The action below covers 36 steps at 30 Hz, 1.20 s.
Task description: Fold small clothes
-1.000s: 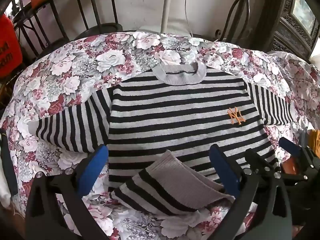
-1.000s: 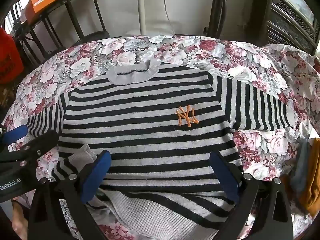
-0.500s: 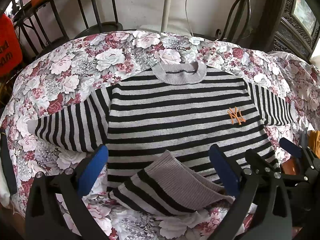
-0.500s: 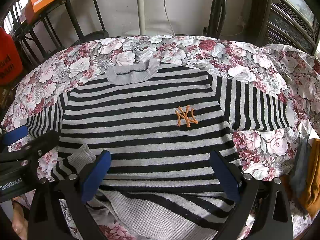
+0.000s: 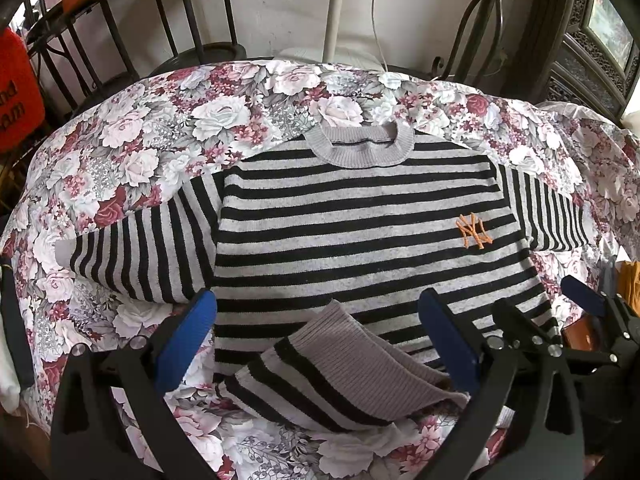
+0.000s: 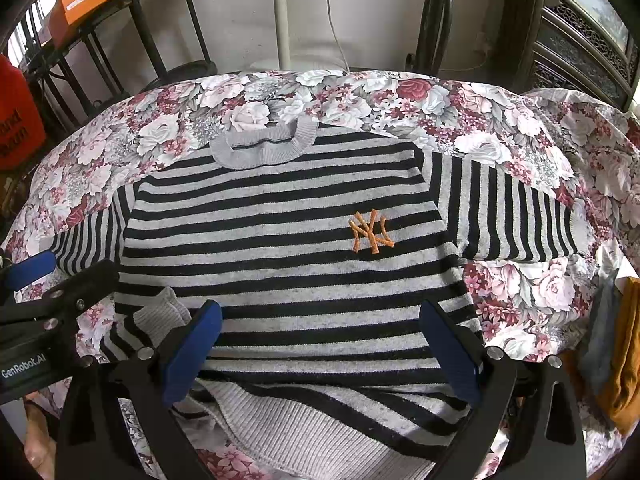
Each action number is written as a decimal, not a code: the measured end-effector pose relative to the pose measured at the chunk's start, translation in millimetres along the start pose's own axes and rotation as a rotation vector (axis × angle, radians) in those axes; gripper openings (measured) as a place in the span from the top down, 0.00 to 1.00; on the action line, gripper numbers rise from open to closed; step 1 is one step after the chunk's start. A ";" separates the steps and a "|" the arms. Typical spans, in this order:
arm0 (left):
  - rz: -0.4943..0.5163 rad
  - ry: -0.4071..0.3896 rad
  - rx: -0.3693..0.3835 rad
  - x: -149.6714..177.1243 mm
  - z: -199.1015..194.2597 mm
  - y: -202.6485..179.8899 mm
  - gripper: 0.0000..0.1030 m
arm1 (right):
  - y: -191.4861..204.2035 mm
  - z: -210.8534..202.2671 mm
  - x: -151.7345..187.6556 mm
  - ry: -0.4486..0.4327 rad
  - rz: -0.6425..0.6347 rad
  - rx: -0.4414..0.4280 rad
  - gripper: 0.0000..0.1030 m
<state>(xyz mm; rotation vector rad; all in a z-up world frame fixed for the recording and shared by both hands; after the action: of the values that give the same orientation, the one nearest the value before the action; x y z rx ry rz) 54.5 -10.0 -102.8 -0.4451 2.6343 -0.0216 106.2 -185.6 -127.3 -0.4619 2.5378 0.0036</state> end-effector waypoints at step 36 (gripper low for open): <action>0.005 0.041 -0.068 11.6 18.6 18.4 0.04 | 0.5 22.7 19.2 0.075 0.017 -0.041 0.04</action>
<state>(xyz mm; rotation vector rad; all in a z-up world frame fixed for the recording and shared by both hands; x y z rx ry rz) 47.5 4.8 -126.2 -0.4661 2.6830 0.0618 102.9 -189.1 -156.6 -0.4640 2.6196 0.0456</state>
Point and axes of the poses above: each gripper's, at about its wrist camera, not at the fingertips, and z roughly the way its jaws point, y to its left, x to its underside, the point moved 10 cm from there along z, roughly the way its jaws point, and after that the axes turned 11 degrees about -z, right-handed, at the moved point
